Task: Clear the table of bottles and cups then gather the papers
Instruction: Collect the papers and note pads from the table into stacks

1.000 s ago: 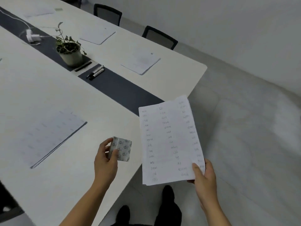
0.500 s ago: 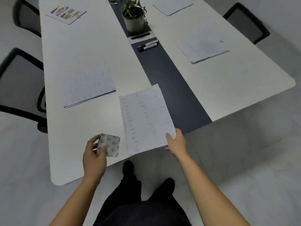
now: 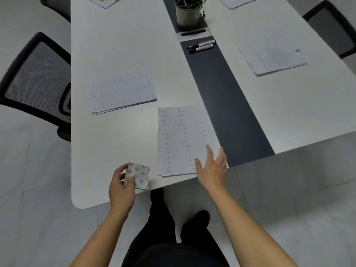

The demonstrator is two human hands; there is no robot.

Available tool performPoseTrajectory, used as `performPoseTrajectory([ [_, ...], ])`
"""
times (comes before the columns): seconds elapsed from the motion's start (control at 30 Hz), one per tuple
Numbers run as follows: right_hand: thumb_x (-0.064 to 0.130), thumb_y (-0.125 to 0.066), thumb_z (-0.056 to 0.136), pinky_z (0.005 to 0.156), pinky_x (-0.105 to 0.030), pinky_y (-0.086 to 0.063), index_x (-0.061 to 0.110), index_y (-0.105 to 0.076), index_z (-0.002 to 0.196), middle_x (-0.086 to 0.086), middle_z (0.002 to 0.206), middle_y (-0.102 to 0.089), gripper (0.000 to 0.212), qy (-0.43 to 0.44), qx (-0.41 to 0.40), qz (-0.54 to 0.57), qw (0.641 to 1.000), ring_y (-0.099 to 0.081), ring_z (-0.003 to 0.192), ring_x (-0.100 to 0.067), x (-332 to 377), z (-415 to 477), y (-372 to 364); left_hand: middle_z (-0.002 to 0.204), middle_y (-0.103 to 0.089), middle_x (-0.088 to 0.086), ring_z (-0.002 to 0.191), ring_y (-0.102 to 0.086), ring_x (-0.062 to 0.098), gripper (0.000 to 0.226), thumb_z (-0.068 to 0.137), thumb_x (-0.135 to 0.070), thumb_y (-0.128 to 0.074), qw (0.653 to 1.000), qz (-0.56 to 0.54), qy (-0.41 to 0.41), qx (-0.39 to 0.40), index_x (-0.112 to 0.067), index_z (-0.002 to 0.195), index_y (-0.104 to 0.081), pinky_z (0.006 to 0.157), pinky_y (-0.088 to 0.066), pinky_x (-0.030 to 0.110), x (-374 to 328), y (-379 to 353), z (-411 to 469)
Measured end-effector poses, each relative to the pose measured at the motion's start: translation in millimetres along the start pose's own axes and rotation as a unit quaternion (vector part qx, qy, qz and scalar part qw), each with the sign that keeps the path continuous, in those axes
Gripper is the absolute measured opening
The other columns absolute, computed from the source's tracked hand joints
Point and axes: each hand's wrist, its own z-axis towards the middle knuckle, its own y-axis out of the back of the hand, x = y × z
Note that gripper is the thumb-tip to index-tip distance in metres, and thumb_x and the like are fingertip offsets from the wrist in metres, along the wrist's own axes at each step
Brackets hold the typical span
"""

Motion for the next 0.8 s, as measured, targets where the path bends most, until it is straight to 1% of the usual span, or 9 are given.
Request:
performPoseTrajectory([
  [0.1,0.071,-0.035,0.092,0.119,-0.058,0.011,0.034,-0.006,0.158,-0.015,0.164,0.02,0.081,0.053,0.07,-0.102,0.991,0.022,0.149,-0.04,35.5,9.7,-21.9,0.111,-0.061,0.005,0.091,-0.061,0.018,0.043,0.095,-0.006,-0.054,1.0,0.009,0.01,0.0,-0.041,0.119,-0.053,0.082,-0.056,0.046,1.1,6.0,14.7],
  [0.23,0.091,-0.026,0.075,0.114,-0.061,0.018,0.033,0.005,0.157,-0.017,0.162,0.024,0.105,0.085,0.115,-0.152,0.978,0.028,0.145,-0.044,77.7,5.0,-60.9,0.109,-0.06,0.002,0.091,-0.061,0.019,0.044,0.095,-0.005,-0.054,1.0,0.022,0.012,-0.009,-0.042,0.119,-0.052,0.081,-0.056,0.045,3.8,18.9,31.9],
  [0.3,0.089,-0.025,0.077,0.115,-0.062,0.013,0.032,0.004,0.158,-0.018,0.163,0.021,0.103,0.099,0.142,-0.182,0.968,0.024,0.146,-0.047,86.7,-0.9,-74.8,0.11,-0.06,0.001,0.092,-0.061,0.019,0.044,0.095,-0.005,-0.053,0.999,0.026,0.017,-0.012,-0.041,0.119,-0.052,0.081,-0.055,0.044,6.5,24.9,37.7],
  [0.4,0.072,-0.03,0.088,0.117,-0.063,0.004,0.031,0.008,0.158,-0.018,0.163,0.021,0.09,0.117,0.155,-0.211,0.958,0.021,0.147,-0.047,79.1,-8.5,-80.3,0.111,-0.06,0.002,0.095,-0.062,0.022,0.044,0.095,-0.005,-0.054,0.999,0.023,0.029,-0.001,-0.041,0.12,-0.052,0.081,-0.056,0.044,14.6,30.8,44.0],
  [0.53,0.063,-0.028,0.091,0.118,-0.063,0.008,0.032,0.014,0.157,-0.015,0.162,0.026,0.084,0.103,0.156,-0.208,0.96,0.026,0.146,-0.044,49.2,-15.4,-68.7,0.11,-0.06,0.002,0.098,-0.062,0.024,0.043,0.095,-0.005,-0.054,0.998,0.021,0.047,0.026,-0.039,0.12,-0.054,0.082,-0.056,0.046,22.6,28.0,53.9],
  [0.63,0.062,-0.025,0.092,0.117,-0.063,0.011,0.032,0.02,0.155,-0.014,0.16,0.032,0.083,0.101,0.165,-0.22,0.956,0.03,0.145,-0.043,31.6,-17.1,-62.9,0.111,-0.062,0.003,0.099,-0.063,0.025,0.042,0.093,-0.006,-0.053,0.996,0.026,0.055,0.071,-0.04,0.118,-0.055,0.081,-0.056,0.046,22.2,21.1,62.5],
  [0.7,0.062,-0.024,0.093,0.117,-0.063,0.011,0.032,0.022,0.154,-0.014,0.158,0.035,0.082,0.107,0.176,-0.232,0.951,0.032,0.144,-0.044,26.0,-16.2,-61.7,0.115,-0.063,0.004,0.1,-0.063,0.024,0.04,0.093,-0.007,-0.054,0.992,0.032,0.051,0.112,-0.037,0.119,-0.057,0.08,-0.056,0.04,20.9,15.6,71.1],
  [0.77,0.062,-0.024,0.094,0.117,-0.062,0.012,0.032,0.023,0.153,-0.014,0.157,0.037,0.082,0.112,0.187,-0.236,0.947,0.034,0.143,-0.044,23.3,-14.4,-61.0,0.118,-0.064,0.004,0.105,-0.062,0.024,0.037,0.093,-0.007,-0.054,0.985,0.048,0.029,0.165,-0.031,0.121,-0.058,0.08,-0.053,0.033,13.3,7.7,79.9],
  [0.8,0.062,-0.024,0.094,0.117,-0.062,0.013,0.032,0.024,0.153,-0.013,0.157,0.037,0.082,0.114,0.191,-0.235,0.946,0.034,0.143,-0.043,22.7,-13.5,-60.2,0.121,-0.063,0.004,0.11,-0.06,0.024,0.036,0.094,-0.009,-0.055,0.979,0.078,0.002,0.188,-0.03,0.123,-0.059,0.085,-0.051,0.032,9.6,3.4,85.1],
])
